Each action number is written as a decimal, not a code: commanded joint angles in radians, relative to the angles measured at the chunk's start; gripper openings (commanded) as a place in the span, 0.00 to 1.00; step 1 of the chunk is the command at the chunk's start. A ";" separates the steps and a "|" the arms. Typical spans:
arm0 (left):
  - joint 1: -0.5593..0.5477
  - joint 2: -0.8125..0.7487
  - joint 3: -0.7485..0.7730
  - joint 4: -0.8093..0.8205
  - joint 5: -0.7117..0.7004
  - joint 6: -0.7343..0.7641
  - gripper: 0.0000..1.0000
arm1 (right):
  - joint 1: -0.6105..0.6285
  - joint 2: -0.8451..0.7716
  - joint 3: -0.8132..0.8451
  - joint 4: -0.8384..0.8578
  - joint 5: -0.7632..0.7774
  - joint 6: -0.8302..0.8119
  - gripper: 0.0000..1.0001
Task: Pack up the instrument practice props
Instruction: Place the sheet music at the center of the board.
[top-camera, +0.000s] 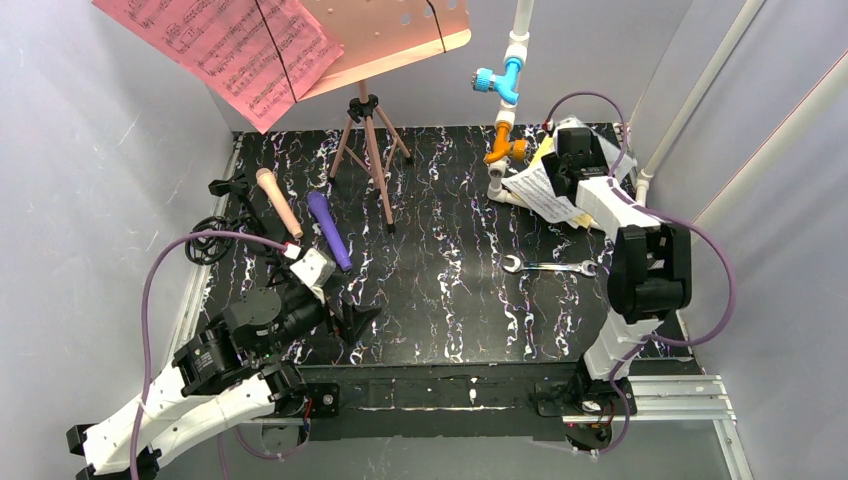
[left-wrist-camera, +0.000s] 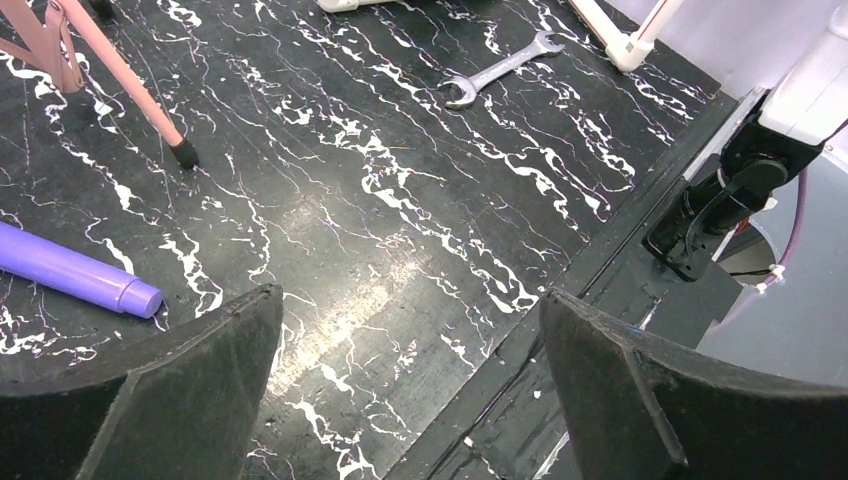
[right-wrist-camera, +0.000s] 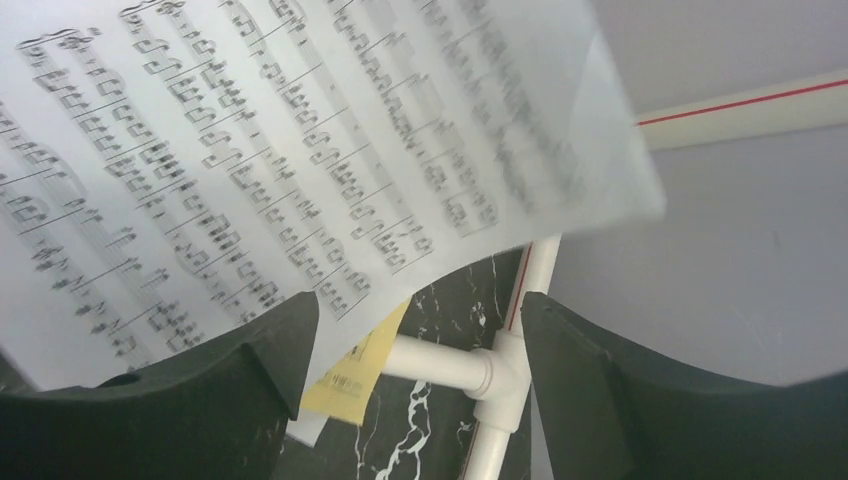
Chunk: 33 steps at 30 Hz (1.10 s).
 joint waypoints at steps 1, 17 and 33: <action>-0.002 0.033 0.012 0.011 0.004 -0.005 1.00 | 0.002 -0.127 -0.028 0.001 -0.087 0.072 0.85; -0.002 0.149 0.103 -0.011 -0.046 0.050 1.00 | -0.075 -0.520 -0.289 -0.104 -0.739 0.027 0.98; -0.001 0.306 0.265 0.032 -0.155 0.153 1.00 | -0.234 -0.674 -0.501 -0.277 -1.392 -0.129 0.98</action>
